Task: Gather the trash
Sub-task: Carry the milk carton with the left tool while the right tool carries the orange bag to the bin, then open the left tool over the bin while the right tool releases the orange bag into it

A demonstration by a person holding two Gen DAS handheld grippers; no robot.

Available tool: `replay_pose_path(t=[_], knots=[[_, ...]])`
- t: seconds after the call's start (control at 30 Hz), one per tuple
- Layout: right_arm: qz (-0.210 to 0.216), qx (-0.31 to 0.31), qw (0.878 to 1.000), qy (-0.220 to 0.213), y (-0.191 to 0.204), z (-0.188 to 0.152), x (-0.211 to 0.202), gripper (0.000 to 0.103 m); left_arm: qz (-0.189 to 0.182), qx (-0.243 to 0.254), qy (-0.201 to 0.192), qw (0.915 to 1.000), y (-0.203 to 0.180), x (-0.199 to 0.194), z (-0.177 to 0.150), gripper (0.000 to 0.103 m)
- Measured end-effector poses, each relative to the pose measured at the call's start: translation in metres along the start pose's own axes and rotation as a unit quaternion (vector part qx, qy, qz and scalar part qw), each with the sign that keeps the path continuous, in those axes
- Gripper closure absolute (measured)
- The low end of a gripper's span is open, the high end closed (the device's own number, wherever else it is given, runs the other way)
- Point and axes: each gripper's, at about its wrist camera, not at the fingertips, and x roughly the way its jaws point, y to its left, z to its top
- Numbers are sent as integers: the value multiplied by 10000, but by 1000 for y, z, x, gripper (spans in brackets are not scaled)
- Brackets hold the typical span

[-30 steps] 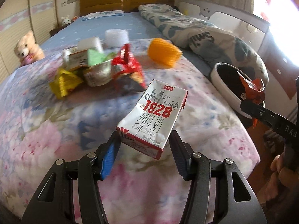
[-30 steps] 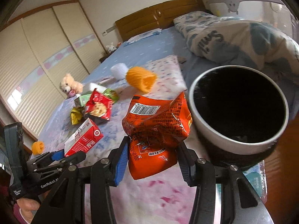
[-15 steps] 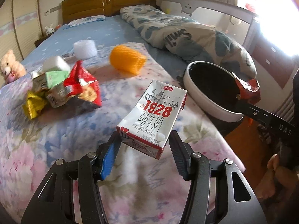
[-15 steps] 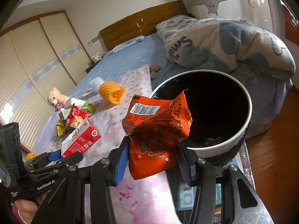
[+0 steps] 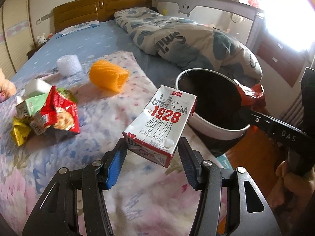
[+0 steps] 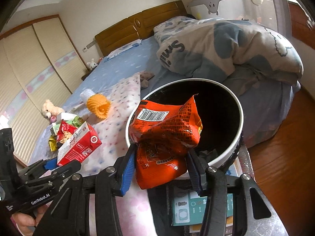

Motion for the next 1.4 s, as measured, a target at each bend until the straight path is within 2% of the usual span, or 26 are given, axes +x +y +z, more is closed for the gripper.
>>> replay_pose_path(t=[0.67,1.1,1.2,1.3,1.4], knots=[[-100,129,9998,121,-33,25,14,53,-206,186,56,9996,-37,32,41,49],[-186,48,9993,310,-41,38,32,50,-428,314,147,9985,-54,55,55,49],[-247,51,9991,339,-43,39,34,47,-536,338,171,9978,-54,57,54,49],[-277,97,9990,339,-44,40,35,36,-525,334,175,9979,-53,55,52,49],[-278,112,9991,307,-44,40,33,33,-525,226,187,9982,-46,52,47,47]])
